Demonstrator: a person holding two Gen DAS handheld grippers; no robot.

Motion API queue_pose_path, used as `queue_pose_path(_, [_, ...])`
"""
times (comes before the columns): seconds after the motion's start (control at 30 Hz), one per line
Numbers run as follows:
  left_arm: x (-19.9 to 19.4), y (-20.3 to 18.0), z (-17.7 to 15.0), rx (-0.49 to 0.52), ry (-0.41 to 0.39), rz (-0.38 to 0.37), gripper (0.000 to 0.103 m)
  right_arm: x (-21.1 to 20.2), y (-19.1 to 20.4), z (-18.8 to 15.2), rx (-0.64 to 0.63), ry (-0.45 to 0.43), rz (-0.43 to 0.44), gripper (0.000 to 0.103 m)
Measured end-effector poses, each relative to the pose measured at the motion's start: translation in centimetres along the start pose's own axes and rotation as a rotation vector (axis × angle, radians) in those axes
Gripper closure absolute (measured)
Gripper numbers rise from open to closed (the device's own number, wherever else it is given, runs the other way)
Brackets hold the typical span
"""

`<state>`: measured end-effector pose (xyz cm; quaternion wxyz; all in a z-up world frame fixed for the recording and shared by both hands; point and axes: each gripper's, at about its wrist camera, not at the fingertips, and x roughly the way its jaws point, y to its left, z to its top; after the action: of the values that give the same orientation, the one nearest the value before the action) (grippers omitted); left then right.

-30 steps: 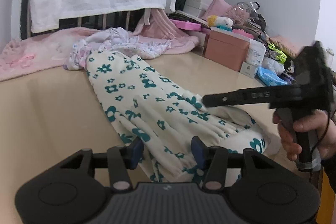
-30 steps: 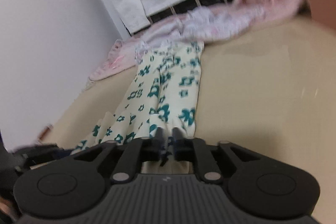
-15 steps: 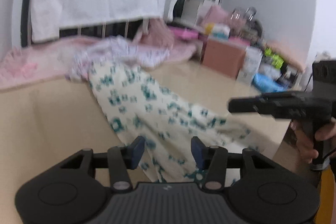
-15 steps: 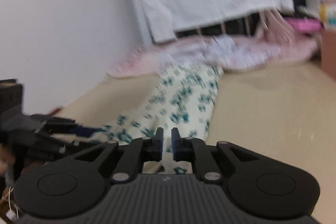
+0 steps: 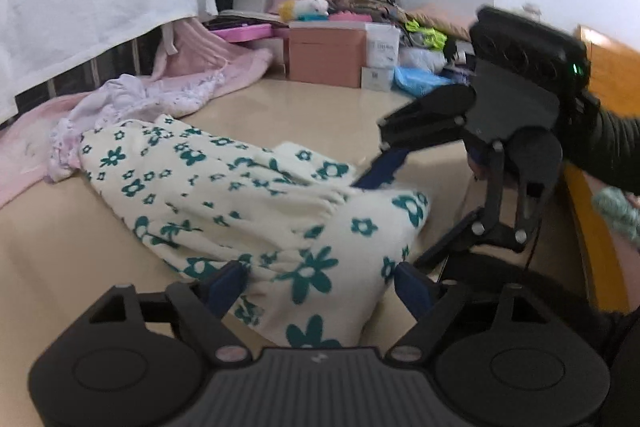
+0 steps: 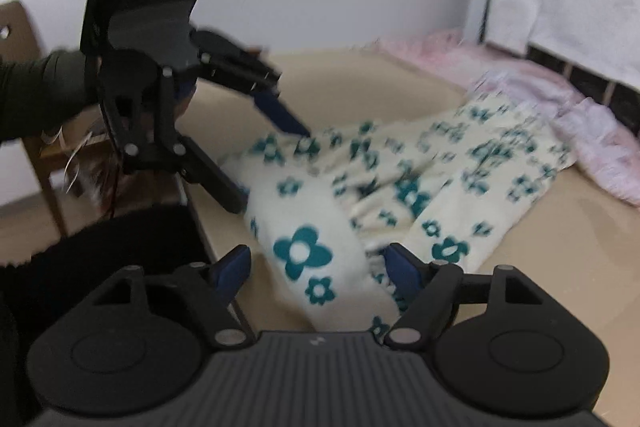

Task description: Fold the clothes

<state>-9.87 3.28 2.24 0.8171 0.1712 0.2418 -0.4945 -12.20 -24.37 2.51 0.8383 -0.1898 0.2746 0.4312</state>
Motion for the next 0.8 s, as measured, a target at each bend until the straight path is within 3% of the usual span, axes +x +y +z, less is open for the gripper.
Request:
queue_pose_path(0.2, [-0.6,-2.6,-1.1,0.092,-0.025,0.039,0.014,0.5,-1.2,0.4,0.024,0.017,0.037,0.049])
queue_pose_path(0.27, [-0.8,-3.4,-1.4,0.123,-0.033,0.052,0.016,0.2,-1.5,0.5,0.041,0.028,0.067,0.063])
queue_pose_path(0.4, [-1.2,-5.1,-2.1,0.184,-0.049,0.077,0.017,-0.9,-2.2,0.2,0.14,0.024,0.193,0.069])
queue_pose_path(0.57, [-2.3,-8.3,-4.3,0.371,-0.099,0.176,0.018,-2.4,-3.7,-1.3,0.328,0.028,0.401,0.073])
queue_pose_path(0.6, [-2.3,-8.6,-4.5,0.392,-0.109,0.184,0.021,-2.6,-3.8,-1.6,0.35,0.034,0.437,0.073])
queue_pose_path(0.7, [-1.9,-8.4,-4.1,0.359,-0.128,0.17,0.04,-2.8,-4.6,-1.8,0.452,0.036,0.579,0.073])
queue_pose_path(0.73, [-1.7,-8.1,-3.9,0.332,-0.129,0.157,0.051,-2.9,-4.8,-1.8,0.491,0.032,0.623,0.073])
queue_pose_path(0.77, [-1.7,-7.5,-3.5,0.287,-0.123,0.133,0.067,-3.1,-5.0,-1.7,0.507,0.026,0.637,0.073])
queue_pose_path(0.8, [-1.6,-6.9,-3.2,0.242,-0.117,0.109,0.073,-3.3,-5.1,-1.5,0.512,0.022,0.633,0.073])
